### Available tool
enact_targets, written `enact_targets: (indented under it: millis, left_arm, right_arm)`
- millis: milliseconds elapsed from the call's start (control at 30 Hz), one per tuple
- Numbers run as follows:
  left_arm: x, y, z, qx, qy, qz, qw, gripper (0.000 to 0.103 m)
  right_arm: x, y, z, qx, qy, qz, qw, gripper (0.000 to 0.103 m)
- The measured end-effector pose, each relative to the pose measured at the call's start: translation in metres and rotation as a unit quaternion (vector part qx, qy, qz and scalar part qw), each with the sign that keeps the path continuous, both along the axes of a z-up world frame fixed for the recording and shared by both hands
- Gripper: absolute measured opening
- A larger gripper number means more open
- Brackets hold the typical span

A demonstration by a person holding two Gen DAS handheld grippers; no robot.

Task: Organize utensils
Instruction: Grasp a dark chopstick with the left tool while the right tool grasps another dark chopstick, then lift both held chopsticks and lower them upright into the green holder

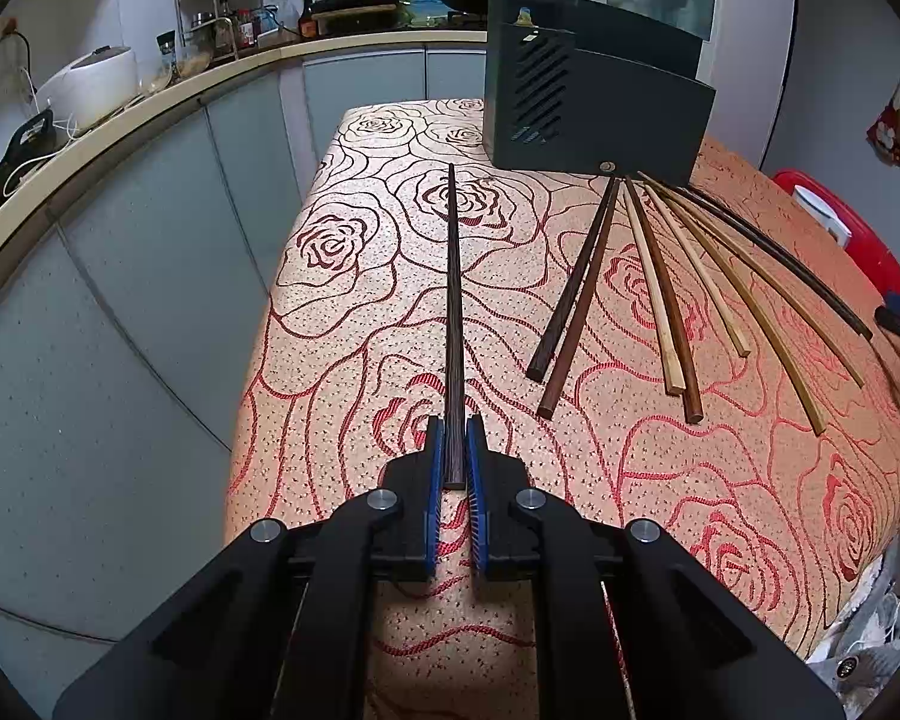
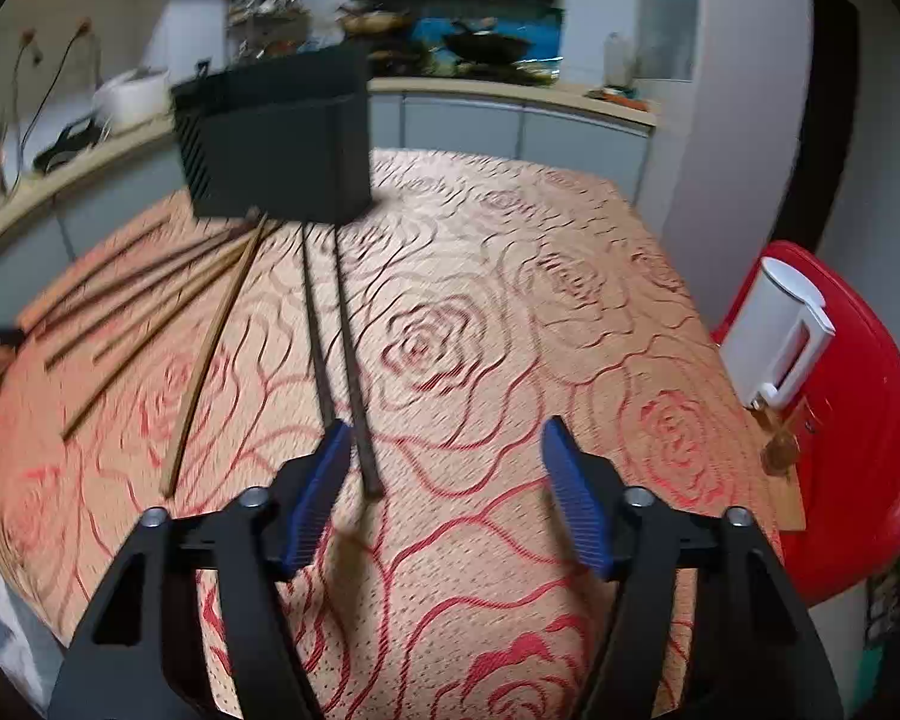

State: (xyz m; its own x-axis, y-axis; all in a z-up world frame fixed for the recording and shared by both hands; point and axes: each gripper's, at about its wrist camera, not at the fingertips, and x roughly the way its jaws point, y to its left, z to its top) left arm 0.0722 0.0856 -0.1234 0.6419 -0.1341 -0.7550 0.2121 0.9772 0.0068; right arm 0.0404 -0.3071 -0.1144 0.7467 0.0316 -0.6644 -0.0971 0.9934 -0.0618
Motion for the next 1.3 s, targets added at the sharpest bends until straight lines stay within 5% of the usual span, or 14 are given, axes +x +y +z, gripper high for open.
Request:
enact_targets:
  millis: [633,967,1300]
  left_arm:
    - [-0.003,-0.005,0.001,0.008,-0.006,-0.002,0.9999,0.007]
    - [-0.011,-0.012,0.013,0.026,-0.027,-0.013,0.9992,0.007]
    - [-0.030,-0.011,0.069,0.033,-0.095,-0.018,0.9948,0.007]
  right_arm:
    - [0.011,0.024,-0.014,-0.051,0.020,0.050,0.997,0.012]
    - [0.006,0.017,-0.004,-0.012,0.021,0.039,0.999,0.009]
    - [-0.020,0.011,0.067,0.023,-0.073,0.034,0.997,0.009]
